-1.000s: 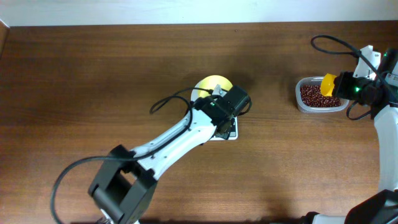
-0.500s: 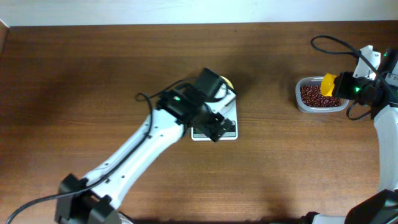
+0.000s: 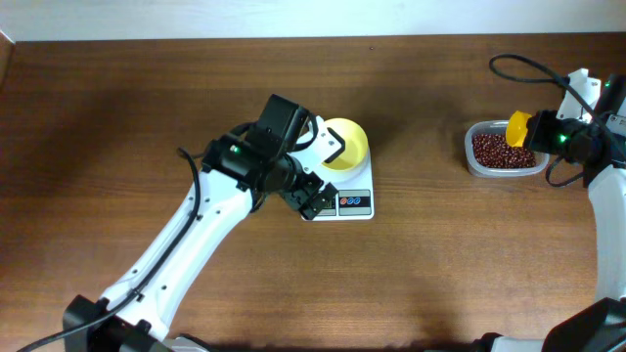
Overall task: Scoop item into bowl and weigh 50g on scale
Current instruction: 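Pull the left gripper back from the scale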
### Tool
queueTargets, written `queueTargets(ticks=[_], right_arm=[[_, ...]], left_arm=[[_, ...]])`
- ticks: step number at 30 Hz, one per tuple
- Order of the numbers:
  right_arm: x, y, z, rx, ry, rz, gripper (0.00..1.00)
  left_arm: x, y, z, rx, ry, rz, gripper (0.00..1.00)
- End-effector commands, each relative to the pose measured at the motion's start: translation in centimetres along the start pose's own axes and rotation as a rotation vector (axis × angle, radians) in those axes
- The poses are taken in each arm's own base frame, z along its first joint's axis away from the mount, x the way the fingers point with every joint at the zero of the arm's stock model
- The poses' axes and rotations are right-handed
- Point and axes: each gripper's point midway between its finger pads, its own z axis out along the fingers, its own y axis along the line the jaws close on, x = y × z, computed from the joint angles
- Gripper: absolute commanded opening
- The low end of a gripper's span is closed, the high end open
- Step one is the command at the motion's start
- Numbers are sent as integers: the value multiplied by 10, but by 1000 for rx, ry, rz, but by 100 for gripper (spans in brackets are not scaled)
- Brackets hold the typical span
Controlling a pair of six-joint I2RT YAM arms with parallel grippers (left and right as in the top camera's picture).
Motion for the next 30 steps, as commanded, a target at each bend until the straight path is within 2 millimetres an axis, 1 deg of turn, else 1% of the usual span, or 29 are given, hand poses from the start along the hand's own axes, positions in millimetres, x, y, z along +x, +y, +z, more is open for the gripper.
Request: queueTargets(ticks=[1, 3, 5, 7, 9, 11, 14, 15, 17, 18, 19, 21, 23, 30], right_arm=[[-8, 2, -3, -10, -21, -15, 4], [-8, 2, -3, -11, -20, -11, 4], [-8, 2, -3, -11, -17, -10, 4], [-7, 2, -3, -11, -17, -10, 4], [-7, 2, -3, -11, -17, -10, 4], [-7, 2, -3, -11, -16, -10, 4], [-7, 2, -3, -11, -14, -9, 4], [-7, 2, -3, -11, -14, -9, 4], [-7, 2, -3, -11, -14, -9, 4], [-7, 2, -3, -11, -14, -9, 4], [-7, 2, -3, -11, -14, -9, 4], [-7, 2, -3, -11, -13, -9, 4], [-5, 2, -3, -12, -6, -7, 4], [-3, 2, -3, -12, 1, -4, 4]], left_arm=[[11, -7, 6, 10, -51, 29, 99], [21, -11, 10, 12, -78, 34, 99], [28, -13, 8, 5, -113, 44, 99], [30, -11, 0, -6, -139, 56, 99], [28, -10, -7, -18, -160, 65, 99], [26, -9, -7, -21, -167, 66, 99], [28, 2, -10, -28, -177, 32, 99], [27, 3, -13, -11, -193, 40, 99], [29, 10, -23, 10, -229, 23, 99], [35, 13, -28, -1, -225, 18, 99], [41, 12, -31, -2, -218, 22, 99], [43, 9, -36, -9, -233, 28, 99], [46, 7, -37, -12, -236, 47, 99], [44, 5, -36, 2, -243, 49, 99]])
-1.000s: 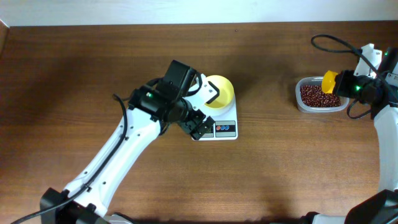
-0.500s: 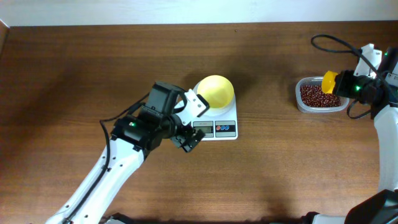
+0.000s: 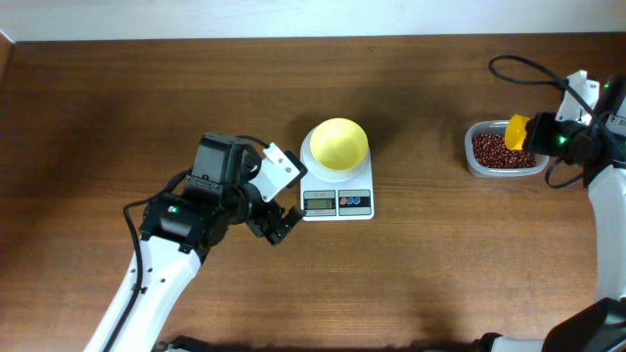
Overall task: Scoop item into bowl and weigh 50g on scale
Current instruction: 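Pull the left gripper back from the scale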
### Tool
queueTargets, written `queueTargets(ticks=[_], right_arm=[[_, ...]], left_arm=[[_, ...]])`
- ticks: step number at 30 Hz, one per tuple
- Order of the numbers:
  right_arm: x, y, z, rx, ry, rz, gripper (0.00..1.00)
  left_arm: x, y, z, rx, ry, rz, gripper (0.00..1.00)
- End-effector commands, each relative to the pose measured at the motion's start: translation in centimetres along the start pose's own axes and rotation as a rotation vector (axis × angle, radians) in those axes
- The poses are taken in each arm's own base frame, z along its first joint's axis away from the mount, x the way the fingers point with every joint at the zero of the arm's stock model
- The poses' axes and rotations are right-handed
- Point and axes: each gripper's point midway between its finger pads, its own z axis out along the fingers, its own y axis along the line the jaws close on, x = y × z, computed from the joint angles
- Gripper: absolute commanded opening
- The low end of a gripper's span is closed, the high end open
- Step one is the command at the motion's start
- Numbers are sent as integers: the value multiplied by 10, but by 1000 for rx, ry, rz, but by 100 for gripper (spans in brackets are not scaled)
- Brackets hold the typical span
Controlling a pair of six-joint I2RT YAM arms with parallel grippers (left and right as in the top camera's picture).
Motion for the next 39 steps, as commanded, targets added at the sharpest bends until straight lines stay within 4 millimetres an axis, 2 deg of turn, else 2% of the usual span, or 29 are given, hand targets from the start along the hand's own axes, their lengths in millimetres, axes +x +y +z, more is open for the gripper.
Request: queueTargets(ticks=[1, 6, 9, 22, 28, 32, 39], right_arm=[[-8, 2, -3, -10, -19, -12, 4], [-6, 2, -3, -11, -10, -10, 4], [-6, 2, -3, -10, -10, -13, 4], [-5, 2, -3, -11, -7, -11, 4], [15, 3, -4, -16, 73, 15, 4], [15, -10, -4, 63, 77, 12, 4], [10, -8, -1, 44, 55, 9, 4]], left_arm=[[1, -3, -1, 13, -9, 14, 99], [0, -4, -1, 18, -15, 14, 99], [-22, -1, -2, 18, -106, 48, 99], [-21, -1, -2, 17, -104, 48, 99], [-21, -1, -2, 17, -104, 48, 99], [-21, -1, -2, 17, -104, 48, 99], [-21, -1, -2, 17, -104, 48, 99]])
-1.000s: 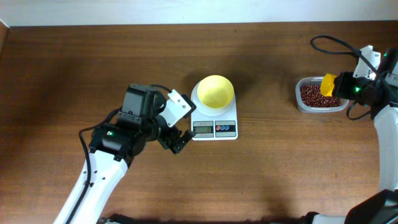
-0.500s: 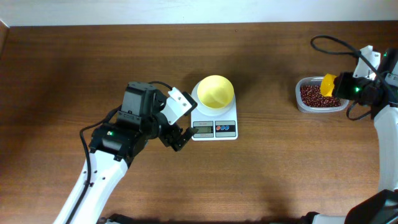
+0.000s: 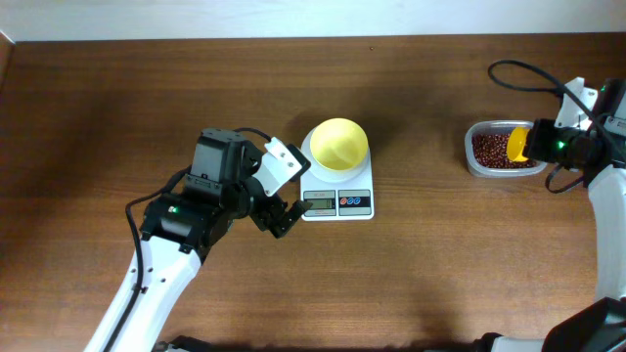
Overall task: Scoop item into bowl and weigh 50g on scale
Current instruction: 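Pull the left gripper back from the scale, then drag the yellow scoop through the red beans with the right gripper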
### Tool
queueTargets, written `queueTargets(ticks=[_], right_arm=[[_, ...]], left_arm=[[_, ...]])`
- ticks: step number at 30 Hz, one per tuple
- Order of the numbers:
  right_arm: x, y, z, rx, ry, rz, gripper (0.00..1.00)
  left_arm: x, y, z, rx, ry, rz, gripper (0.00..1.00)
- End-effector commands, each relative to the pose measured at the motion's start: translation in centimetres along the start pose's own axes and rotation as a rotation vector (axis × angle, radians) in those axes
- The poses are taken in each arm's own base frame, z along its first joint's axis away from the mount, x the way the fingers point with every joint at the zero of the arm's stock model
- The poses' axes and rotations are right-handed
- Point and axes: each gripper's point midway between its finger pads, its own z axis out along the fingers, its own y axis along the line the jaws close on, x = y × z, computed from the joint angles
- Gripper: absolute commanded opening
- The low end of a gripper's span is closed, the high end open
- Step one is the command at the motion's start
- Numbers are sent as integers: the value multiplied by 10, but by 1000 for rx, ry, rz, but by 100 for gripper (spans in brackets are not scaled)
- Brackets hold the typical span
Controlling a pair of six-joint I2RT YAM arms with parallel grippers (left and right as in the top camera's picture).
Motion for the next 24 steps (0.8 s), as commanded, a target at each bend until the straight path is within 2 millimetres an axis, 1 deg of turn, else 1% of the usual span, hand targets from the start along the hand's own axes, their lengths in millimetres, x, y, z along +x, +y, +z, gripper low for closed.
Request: queueTargets(ticks=[1, 4, 7, 9, 11, 15, 17, 20, 24], right_arm=[[-7, 1, -1, -12, -15, -12, 4], [-7, -1, -1, 0, -13, -58, 4], [-10, -22, 0, 118, -17, -63, 4], [-9, -25, 9, 120, -3, -89, 4], [-2, -28, 24, 115, 36, -97, 4], [16, -37, 62, 104, 119, -92, 4], [15, -41, 76, 104, 118, -92, 4], [19, -37, 82, 73, 131, -86, 4], [31, -16, 94, -65, 162, -60, 4]], left_arm=[[-1, -2, -2, 11, -12, 12, 99], [-1, -2, -2, 11, -12, 12, 99], [-1, -2, -2, 11, -13, 12, 99], [0, -2, -2, 11, -12, 12, 99], [-1, -2, -2, 11, -12, 12, 99], [-1, -2, -2, 11, -12, 12, 99], [-1, -2, -2, 11, -12, 12, 99], [-1, -2, -2, 11, -12, 12, 99], [-1, -2, -2, 11, -12, 12, 99]])
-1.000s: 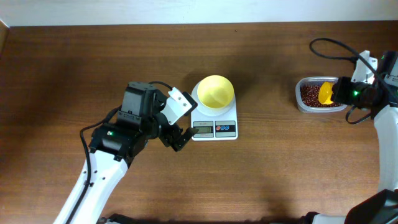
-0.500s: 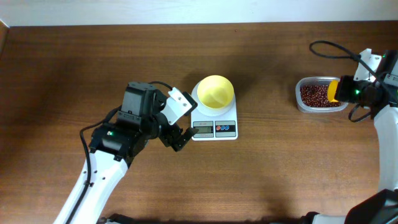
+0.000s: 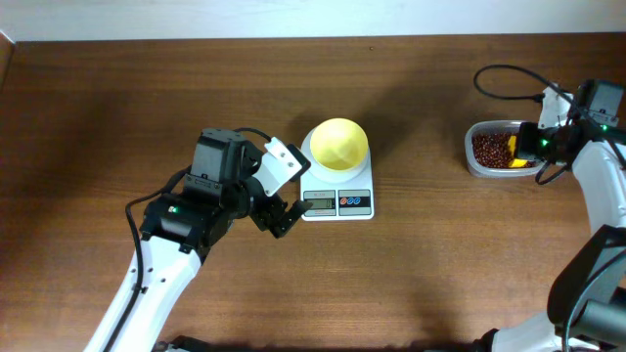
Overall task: Scoop item into bowl and weigh 50g on scale
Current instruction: 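Drag the yellow scoop through the red beans with the right gripper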
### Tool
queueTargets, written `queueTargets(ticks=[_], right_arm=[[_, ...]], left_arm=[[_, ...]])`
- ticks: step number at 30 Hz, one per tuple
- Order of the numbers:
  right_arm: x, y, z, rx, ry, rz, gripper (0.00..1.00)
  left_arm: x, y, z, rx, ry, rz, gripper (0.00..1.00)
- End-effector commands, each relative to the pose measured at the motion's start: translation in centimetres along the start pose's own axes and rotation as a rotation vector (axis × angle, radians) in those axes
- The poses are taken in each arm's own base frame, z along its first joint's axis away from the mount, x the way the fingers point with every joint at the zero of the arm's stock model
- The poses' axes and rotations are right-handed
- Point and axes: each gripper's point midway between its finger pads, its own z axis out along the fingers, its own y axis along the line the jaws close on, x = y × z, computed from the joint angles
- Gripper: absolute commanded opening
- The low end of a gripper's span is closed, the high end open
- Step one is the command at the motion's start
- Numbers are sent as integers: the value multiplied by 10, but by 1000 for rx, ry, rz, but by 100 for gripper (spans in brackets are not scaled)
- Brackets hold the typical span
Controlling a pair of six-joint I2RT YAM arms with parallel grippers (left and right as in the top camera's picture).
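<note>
A yellow bowl (image 3: 338, 144) sits on the white scale (image 3: 338, 202) at mid-table. My left gripper (image 3: 278, 217) rests just left of the scale's display, its fingers apart and holding nothing. At the right, a clear container of red beans (image 3: 492, 150) stands on the table. My right gripper (image 3: 529, 146) is at the container's right side, shut on a yellow scoop (image 3: 515, 148). The scoop is tipped down into the beans, with only a sliver of yellow showing.
A black cable (image 3: 509, 73) loops over the table behind the bean container. The table's far edge meets a pale wall (image 3: 293, 18) along the top of the view.
The right wrist has turned and shifted a little right, and the scoop now sits lower in the beans with less yellow showing. The left arm, bowl and scale are unchanged.
At first my left gripper was at the bowl on the scale, while the right held the scoop over the container's far right rim. The left then stood open to the left of the scale and edged toward its display. The right brought the scoop over the beans and now into them.
</note>
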Motion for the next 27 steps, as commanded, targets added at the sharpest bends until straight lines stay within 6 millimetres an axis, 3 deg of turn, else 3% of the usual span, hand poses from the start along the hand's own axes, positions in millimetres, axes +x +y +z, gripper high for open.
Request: queueTargets(ticks=[1, 7, 14, 21, 27], right_arm=[[13, 18, 17, -130, 53, 16, 4], [33, 28, 19, -188, 133, 46, 4], [31, 26, 18, -199, 124, 105, 4], [23, 20, 5, -434, 54, 249, 4], [37, 22, 25, -500, 118, 350, 4]], left_arm=[[-1, -2, -2, 11, -13, 12, 99], [-1, -2, -2, 11, -12, 12, 99], [-1, -2, -2, 11, -12, 12, 99], [-1, -2, -2, 11, -12, 12, 99], [-1, -2, -2, 11, -12, 12, 99]])
